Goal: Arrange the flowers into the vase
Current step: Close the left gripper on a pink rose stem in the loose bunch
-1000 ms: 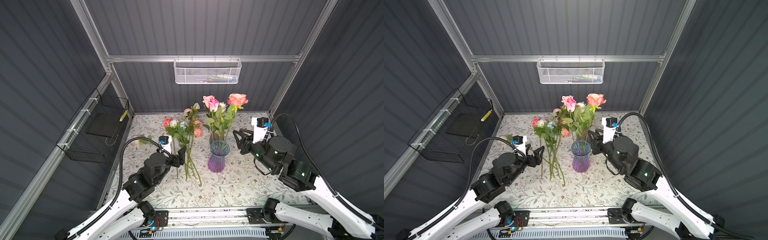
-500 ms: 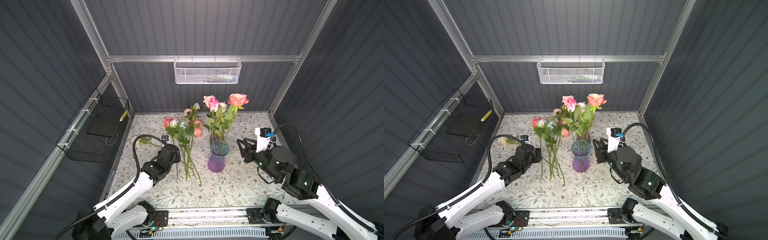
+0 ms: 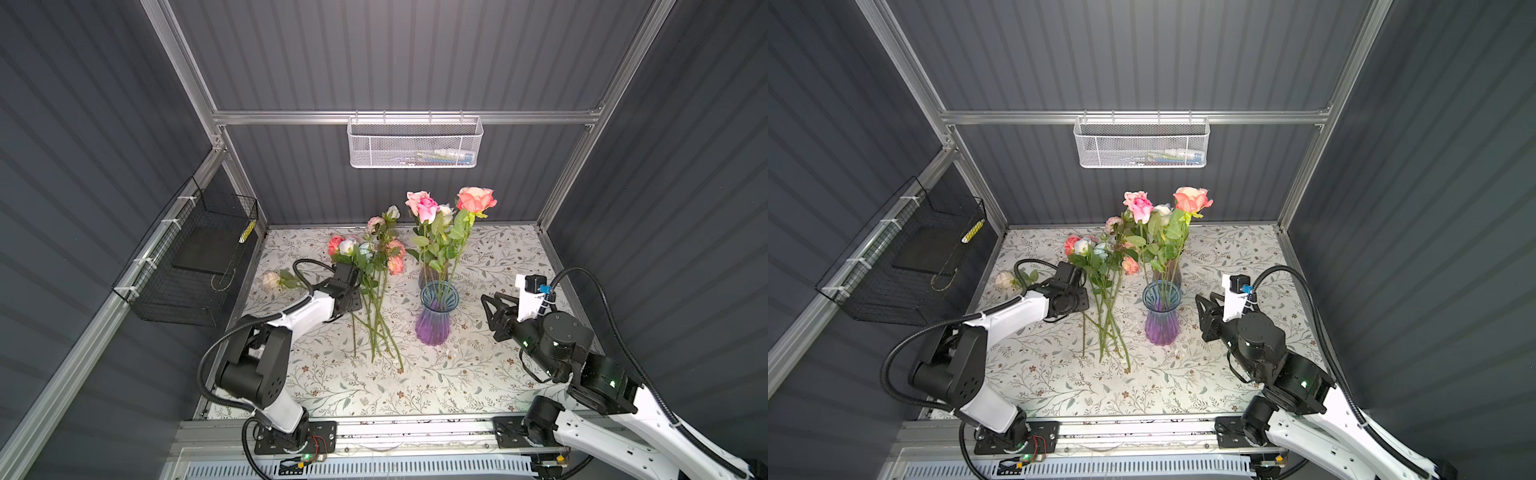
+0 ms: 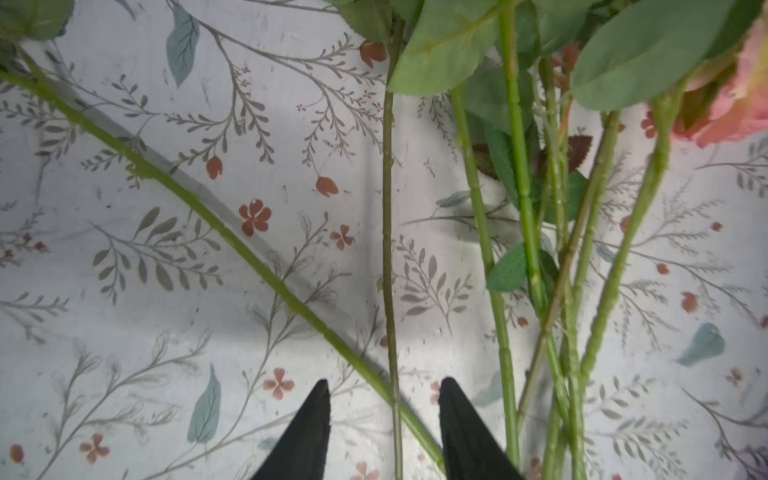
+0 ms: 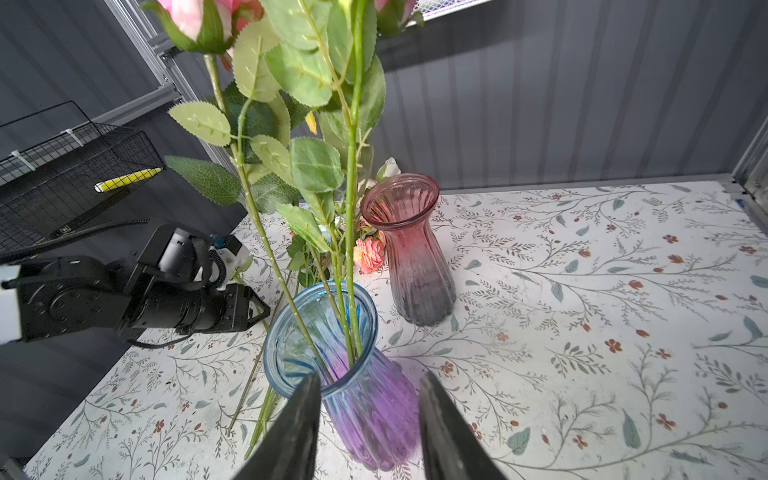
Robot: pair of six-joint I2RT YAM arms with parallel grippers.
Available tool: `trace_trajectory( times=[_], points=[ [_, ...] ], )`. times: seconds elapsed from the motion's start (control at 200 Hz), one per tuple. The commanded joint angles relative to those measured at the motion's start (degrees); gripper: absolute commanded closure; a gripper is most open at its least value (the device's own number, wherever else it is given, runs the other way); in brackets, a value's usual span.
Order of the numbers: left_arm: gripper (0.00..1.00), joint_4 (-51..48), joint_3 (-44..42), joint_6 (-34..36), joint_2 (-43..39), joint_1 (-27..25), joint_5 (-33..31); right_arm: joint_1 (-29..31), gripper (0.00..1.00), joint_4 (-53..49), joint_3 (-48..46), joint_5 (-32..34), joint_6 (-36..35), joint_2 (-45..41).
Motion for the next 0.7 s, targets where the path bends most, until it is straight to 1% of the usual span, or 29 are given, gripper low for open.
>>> trace_trajectory(
  times=[0.0,0.035,0.12,0.18,0.27,0.46,0.61,0.695],
  points=[
    [0.57,-3.18,4.50,1.17,4.35,0.63,-2.52,-0.10,0.58,-0.20,-0.79,1.42,0.18,-2.00],
    [0.58,-2.81,5.07,1.63,5.48,0.75,-1.93,-0.19,0.58,-0.49,-1.04,1.61,0.18,-2.62],
    [0.64,-2.34,6.25,2.18,8.20,0.94,-1.00,-0.19,0.58,-0.54,-1.99,1.77,0.38,-3.82],
    [0.68,-2.61,6.96,2.24,9.65,1.02,-1.31,-0.19,0.58,-0.52,-2.76,1.89,0.68,-4.64],
    [0.72,-3.03,7.16,1.83,10.87,1.11,-2.08,-0.28,0.58,-0.54,-3.51,1.98,0.88,-5.31],
    [0.78,-2.86,6.96,1.41,11.55,1.16,-2.11,-0.32,0.58,-0.37,-3.88,2.07,0.88,-5.60],
    [0.90,-2.97,6.75,1.20,10.61,1.20,-2.46,-0.37,0.57,0.25,-3.88,1.55,0.88,-5.78],
    [0.95,-3.13,6.46,1.01,9.52,1.25,-3.08,-0.37,0.57,0.10,-3.79,1.55,0.88,-5.82]
  ],
)
